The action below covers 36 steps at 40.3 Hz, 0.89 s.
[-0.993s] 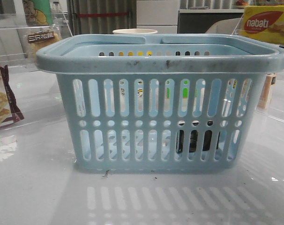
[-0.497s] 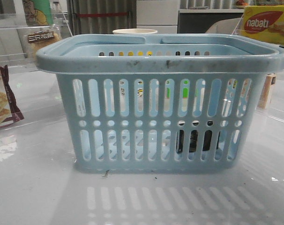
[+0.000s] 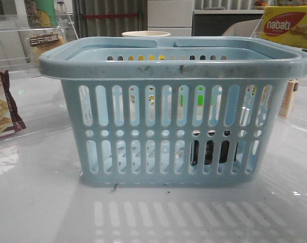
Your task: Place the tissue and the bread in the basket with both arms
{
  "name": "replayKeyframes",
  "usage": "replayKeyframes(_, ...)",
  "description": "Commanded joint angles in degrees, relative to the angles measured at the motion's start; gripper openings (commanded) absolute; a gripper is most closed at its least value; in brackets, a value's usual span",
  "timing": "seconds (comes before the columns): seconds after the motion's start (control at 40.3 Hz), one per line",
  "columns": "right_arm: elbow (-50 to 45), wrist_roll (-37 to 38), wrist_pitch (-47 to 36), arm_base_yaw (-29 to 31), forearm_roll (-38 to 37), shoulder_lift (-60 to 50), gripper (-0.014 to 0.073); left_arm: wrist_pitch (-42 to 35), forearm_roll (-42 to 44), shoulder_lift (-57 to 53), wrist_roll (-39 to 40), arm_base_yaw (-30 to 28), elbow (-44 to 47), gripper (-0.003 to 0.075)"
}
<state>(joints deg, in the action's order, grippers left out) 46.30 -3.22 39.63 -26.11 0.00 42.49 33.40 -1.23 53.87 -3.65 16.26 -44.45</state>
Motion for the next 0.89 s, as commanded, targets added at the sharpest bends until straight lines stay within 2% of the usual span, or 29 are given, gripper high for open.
replayKeyframes(0.0,1.6,-0.5,-3.9,-0.1,-0.7,-0.4,0.057,-5.2,1.2,4.6,0.6,0.0,-5.6,0.0615)
replayKeyframes(0.397,1.6,-0.5,-3.9,-0.1,-0.7,-0.4,0.057,-9.5,0.8,29.2,0.6,-7.4,-25.1,0.0615)
replayKeyframes(0.646,1.6,-0.5,-3.9,-0.1,-0.7,-0.4,0.057,-13.2,0.8,42.2,0.6,-8.4,-36.3,0.0614)
replayKeyframes(0.869,1.6,-0.5,-3.9,-0.1,-0.7,-0.4,0.057,-18.6,1.2,49.6,0.6,-8.5,-41.8,0.0614)
